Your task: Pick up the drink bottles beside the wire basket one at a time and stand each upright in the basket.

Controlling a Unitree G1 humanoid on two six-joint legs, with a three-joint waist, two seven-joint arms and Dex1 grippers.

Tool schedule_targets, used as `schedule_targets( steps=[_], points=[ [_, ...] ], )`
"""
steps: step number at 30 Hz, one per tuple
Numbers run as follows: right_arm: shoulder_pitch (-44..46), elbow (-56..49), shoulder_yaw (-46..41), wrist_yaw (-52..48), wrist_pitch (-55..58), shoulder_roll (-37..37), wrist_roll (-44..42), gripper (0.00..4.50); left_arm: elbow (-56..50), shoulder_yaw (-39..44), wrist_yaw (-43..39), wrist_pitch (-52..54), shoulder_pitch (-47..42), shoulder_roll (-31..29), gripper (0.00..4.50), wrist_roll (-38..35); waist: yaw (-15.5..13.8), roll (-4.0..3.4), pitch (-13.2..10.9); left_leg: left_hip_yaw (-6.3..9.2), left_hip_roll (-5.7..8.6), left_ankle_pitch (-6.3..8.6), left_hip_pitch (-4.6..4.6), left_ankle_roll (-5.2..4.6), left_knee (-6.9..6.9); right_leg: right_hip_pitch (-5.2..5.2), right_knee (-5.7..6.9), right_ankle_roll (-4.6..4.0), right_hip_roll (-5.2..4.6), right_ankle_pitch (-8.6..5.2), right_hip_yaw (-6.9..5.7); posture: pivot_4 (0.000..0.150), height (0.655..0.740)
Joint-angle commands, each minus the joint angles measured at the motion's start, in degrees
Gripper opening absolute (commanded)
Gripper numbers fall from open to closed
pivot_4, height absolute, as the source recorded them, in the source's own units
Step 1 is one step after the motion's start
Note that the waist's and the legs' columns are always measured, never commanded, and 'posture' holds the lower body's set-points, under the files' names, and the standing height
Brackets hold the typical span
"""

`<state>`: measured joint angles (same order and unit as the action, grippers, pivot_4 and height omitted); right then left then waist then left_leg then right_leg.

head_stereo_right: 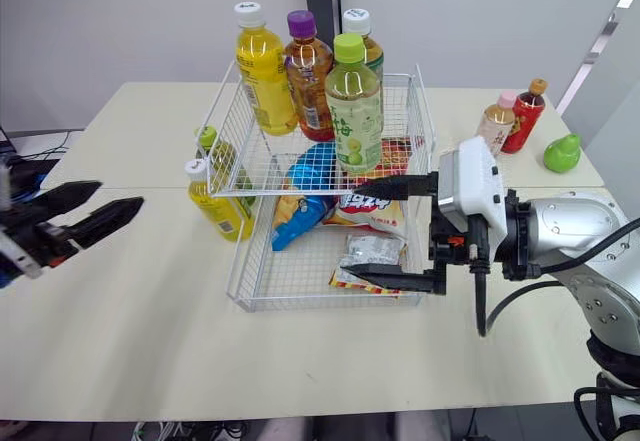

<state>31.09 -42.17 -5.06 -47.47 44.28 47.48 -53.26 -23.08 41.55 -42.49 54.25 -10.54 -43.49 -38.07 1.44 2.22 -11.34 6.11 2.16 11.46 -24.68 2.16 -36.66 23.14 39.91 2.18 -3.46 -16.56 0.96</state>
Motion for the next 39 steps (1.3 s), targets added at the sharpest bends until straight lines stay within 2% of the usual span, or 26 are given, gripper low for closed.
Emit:
schedule_targets(
  steps=[1, 8, 18, 24, 34, 39],
  points=[
    [-0.5, -3.1, -2.0, 2.5, 0.7, 1.2, -2.3, 4.50, -2.3, -1.8, 5.1, -0.4, -2.4, 0.9, 4.47, -1.3, 0.0, 0.00, 0.0, 0.00, 0.00, 0.00, 0.00, 0.00, 0.00, 0.00, 0.00, 0.00, 0.02, 0.00, 0.00, 0.150, 0.7400],
    [2.4, 3.0, -0.1, 0.2, -0.4, 1.4, 0.7, 4.50, 1.4, -11.2, 13.7, -6.2, -8.6, 5.0, 4.47, 4.0, 0.1, 0.00, 0.0, -0.07, 0.00, 0.00, 0.06, 0.00, -0.01, -0.04, 0.03, -0.02, 0.29, 0.03, 0.02, 0.150, 0.7400],
    [1.3, 0.7, 2.3, 2.7, -0.2, -0.3, 1.8, 4.50, 8.4, -21.1, 19.6, -11.9, -14.3, 7.5, 4.47, 11.2, 0.4, 0.00, 0.0, -0.06, 0.03, 0.00, 0.04, -0.01, -0.01, -0.03, 0.01, 0.06, 0.29, 0.08, 0.06, 0.150, 0.7400],
    [1.2, 0.0, 2.5, 4.2, 0.3, -0.9, 1.6, 4.50, 10.4, -23.3, 21.4, -13.4, -16.0, 9.6, 4.47, 12.8, 0.2, 0.00, 0.0, -0.05, 0.07, 0.00, 0.03, -0.01, -0.03, -0.05, 0.00, 0.08, 0.28, 0.09, 0.05, 0.150, 0.7400],
    [0.4, -0.5, 1.9, 4.7, -0.1, -0.5, 1.6, 4.50, 11.9, -23.7, 21.3, -14.0, -16.4, 10.5, 1.42, 12.9, 0.3, 0.00, 0.0, -0.04, 0.06, 0.00, 0.03, -0.01, -0.03, -0.05, 0.00, 0.08, 0.29, 0.09, 0.05, 0.150, 0.7400],
    [-0.3, -0.6, 1.4, 4.6, -0.4, -0.3, 1.8, 4.50, 9.6, -22.4, 20.8, -13.8, -14.7, 10.2, 1.38, 11.8, 0.3, 0.00, 0.0, -0.04, 0.05, 0.00, 0.03, -0.01, -0.02, -0.05, 0.00, 0.08, 0.28, 0.09, 0.05, 0.150, 0.7400]
  ],
)
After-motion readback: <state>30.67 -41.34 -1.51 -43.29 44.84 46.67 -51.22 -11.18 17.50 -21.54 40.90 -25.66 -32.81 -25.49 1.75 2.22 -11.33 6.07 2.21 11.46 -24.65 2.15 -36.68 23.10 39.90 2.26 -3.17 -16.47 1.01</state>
